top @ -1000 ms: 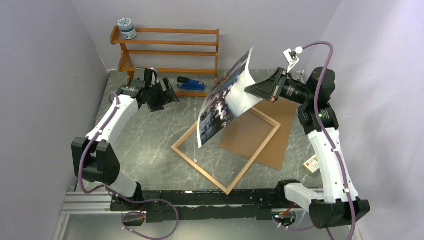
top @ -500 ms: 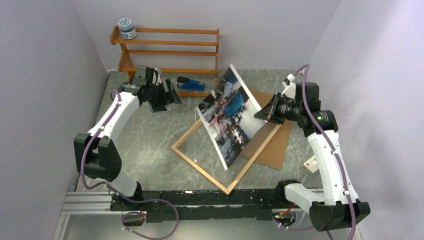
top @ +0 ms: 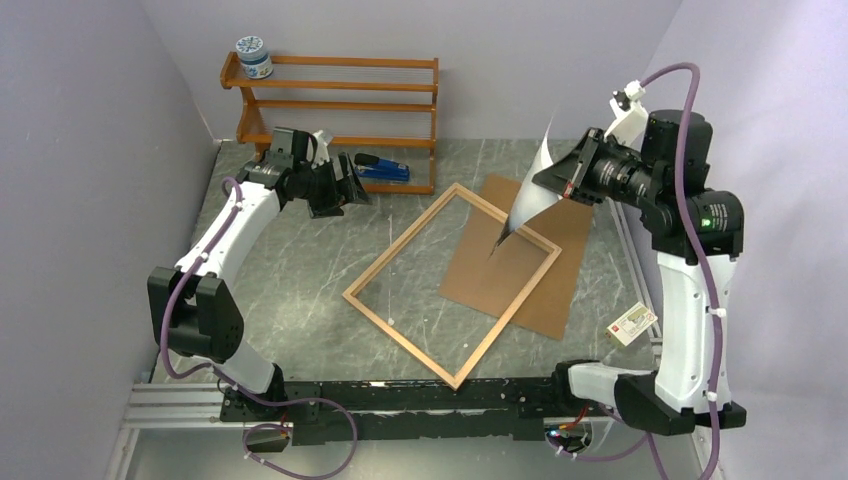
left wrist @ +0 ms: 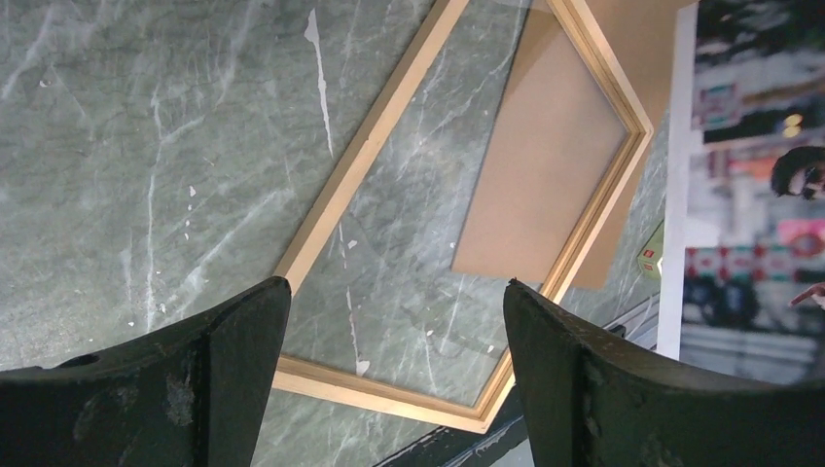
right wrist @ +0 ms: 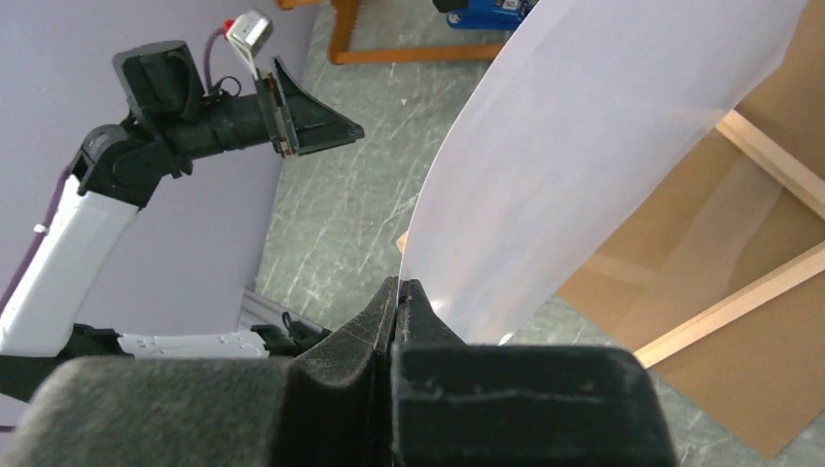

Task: Put the photo into the frame
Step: Turn over the photo from the photo frame.

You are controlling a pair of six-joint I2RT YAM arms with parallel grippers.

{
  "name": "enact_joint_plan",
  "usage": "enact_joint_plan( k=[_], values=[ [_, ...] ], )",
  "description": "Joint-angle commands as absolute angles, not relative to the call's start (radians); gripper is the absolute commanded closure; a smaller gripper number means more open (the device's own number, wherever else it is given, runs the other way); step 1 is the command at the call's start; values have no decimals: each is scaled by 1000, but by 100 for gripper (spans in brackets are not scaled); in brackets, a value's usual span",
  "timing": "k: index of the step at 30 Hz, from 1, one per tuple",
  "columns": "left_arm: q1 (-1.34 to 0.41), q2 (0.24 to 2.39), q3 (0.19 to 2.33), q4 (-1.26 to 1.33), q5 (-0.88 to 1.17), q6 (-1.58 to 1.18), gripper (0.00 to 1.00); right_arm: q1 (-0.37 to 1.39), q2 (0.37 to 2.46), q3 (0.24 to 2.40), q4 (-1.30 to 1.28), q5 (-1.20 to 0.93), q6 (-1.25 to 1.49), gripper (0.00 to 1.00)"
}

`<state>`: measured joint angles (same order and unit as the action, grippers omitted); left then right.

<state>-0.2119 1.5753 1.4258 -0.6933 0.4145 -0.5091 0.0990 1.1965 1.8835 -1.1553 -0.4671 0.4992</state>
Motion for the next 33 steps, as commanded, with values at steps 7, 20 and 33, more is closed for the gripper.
enact_joint_plan(
  k=[7, 20, 33],
  values=[
    [-215, 1535, 1446, -704, 388, -519, 14, 190, 1321, 1858, -1244, -487, 494, 100],
    [-205, 1517, 1476, -790, 297, -536, 12, 502, 1616, 1717, -996, -281, 739, 100],
    [-156, 1755, 1550, -731, 688, -703, 9, 703, 1837, 1768, -856, -282, 677, 96]
  ],
)
